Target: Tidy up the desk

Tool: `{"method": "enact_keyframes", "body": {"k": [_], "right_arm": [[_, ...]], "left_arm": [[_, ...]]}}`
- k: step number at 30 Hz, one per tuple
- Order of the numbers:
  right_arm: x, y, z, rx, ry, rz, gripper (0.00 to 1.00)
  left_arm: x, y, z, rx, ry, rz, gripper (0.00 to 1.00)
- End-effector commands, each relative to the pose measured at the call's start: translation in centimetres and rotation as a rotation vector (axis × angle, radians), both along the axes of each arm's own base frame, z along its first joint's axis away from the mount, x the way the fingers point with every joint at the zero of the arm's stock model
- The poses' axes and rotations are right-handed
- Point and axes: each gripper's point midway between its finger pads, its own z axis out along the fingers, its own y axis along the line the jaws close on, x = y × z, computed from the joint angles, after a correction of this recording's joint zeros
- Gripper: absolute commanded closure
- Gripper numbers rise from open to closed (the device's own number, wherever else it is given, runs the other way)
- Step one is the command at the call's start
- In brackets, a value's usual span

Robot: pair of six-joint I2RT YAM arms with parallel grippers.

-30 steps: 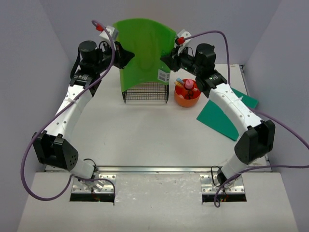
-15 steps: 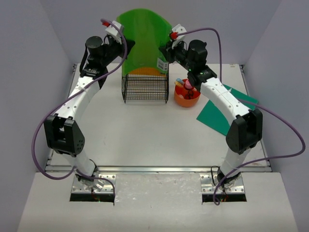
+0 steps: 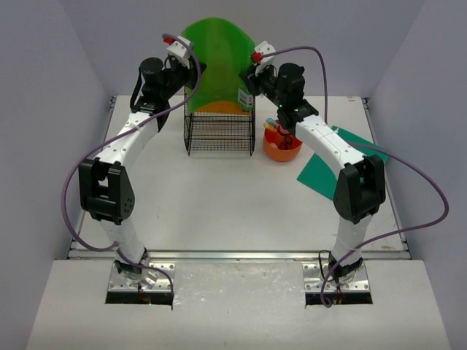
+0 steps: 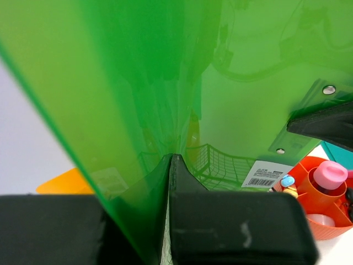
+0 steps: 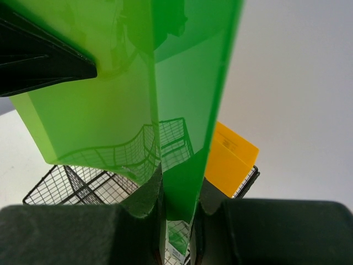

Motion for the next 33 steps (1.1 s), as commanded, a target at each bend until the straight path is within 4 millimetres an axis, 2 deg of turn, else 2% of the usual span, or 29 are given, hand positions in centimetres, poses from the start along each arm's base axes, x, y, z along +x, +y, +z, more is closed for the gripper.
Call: {"method": "enact_keyframes", "body": {"k": [1,16,24,33], "right_arm": [[-1.4,3.5,1.5,-0.031,-0.093,0.118,1.0],[-0.8,3.2,-2.7,-0.043,-0.009,0.149,1.0],[-0.7,2.7,-4.8,-0.037,0.043,0.188,1.0],[-0.7,3.0,-7.3,-0.038,0.078,0.24,1.0]], "left_arm": [[-0.4,-1.9,4.6,0.01,-0.172,-0.044,1.0],[1.0,-1.6,-0.2,0.069,-0.125,-0.032,1.0],[1.9,-0.6,-2.5,0.072,-0.084,-0.021,1.0],[2.6,0.6,-4.1,0.078,-0.057,0.001,1.0]]}}
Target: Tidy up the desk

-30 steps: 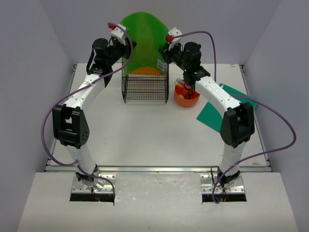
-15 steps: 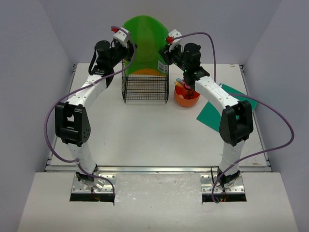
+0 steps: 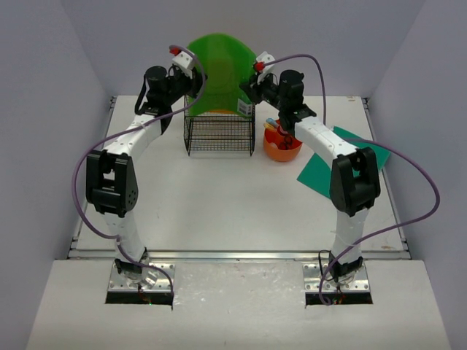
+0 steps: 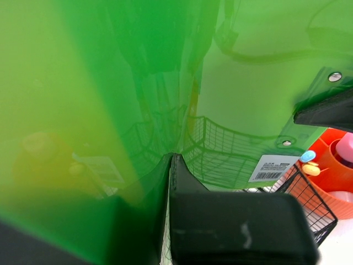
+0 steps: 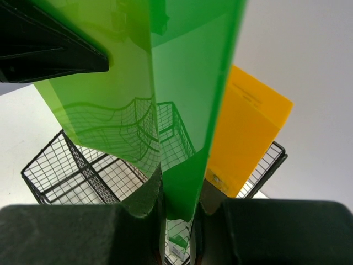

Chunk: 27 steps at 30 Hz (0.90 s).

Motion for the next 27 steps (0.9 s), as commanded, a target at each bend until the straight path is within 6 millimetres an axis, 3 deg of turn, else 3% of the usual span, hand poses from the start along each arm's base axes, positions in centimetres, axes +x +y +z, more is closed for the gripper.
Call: {"method": "enact_keyframes", "body": {"k": [1,11,27], "right_arm": [[-1.9,3.3,-2.1,-0.026,0.01,0.151,1.0],[-1.0,3.4,-3.8,-0.04,0.02,0.147,1.0],[-0.4,3.0,-8.7,-0.073,0.101,0.14,0.99]], "left_arm": [[0.6,0.2,1.1,0.026,-0.085,0.013,1.0],[1.4,0.6,-2.5,0.039,-0.03,0.018,1.0],[2.2,1.1,-7.9,0.039,0.078,0.056,1.0]]}}
